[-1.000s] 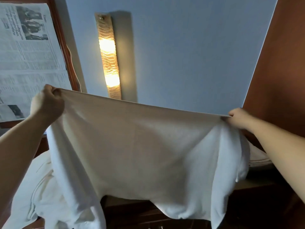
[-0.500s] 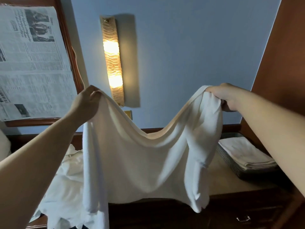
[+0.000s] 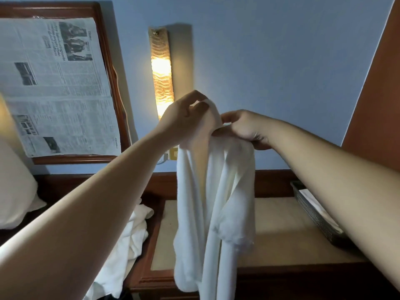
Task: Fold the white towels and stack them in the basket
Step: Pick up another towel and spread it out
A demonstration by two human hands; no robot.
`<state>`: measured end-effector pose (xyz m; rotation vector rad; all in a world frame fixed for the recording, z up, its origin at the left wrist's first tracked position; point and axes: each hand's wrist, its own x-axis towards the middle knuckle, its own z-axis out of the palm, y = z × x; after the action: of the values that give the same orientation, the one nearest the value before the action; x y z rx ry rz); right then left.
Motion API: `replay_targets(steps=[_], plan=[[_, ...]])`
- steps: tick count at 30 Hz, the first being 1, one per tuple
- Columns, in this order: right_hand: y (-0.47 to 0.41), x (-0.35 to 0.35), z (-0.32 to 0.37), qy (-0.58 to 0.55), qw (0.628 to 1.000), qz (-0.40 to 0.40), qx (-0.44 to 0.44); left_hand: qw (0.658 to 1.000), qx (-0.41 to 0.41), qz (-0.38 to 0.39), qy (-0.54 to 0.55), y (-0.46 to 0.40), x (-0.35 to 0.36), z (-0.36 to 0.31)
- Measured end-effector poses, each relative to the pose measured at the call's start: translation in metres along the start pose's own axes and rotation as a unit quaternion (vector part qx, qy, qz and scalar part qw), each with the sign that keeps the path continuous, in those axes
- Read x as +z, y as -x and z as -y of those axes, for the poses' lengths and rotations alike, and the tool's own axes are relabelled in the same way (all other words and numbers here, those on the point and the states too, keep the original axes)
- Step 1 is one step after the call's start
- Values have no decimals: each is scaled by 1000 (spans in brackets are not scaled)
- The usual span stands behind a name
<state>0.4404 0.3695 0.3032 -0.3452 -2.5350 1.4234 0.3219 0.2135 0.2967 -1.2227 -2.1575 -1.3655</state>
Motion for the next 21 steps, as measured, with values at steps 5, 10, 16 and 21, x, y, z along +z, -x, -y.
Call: replay_targets(steps=[5,10,16,21], plan=[[-5,-13,-7,6,995,-75,-62,998,-29,53,-26,19,-4,36],[-5,-23,-11,14,985,-150,-80,996,-57,56,-49,47,8,86],[-1,-57,-22,-8,961,-271,-52,983,-160,72,-56,79,-3,158],[-2,-63,-45,28,953,-300,0,986,-141,57,-69,72,-15,157]])
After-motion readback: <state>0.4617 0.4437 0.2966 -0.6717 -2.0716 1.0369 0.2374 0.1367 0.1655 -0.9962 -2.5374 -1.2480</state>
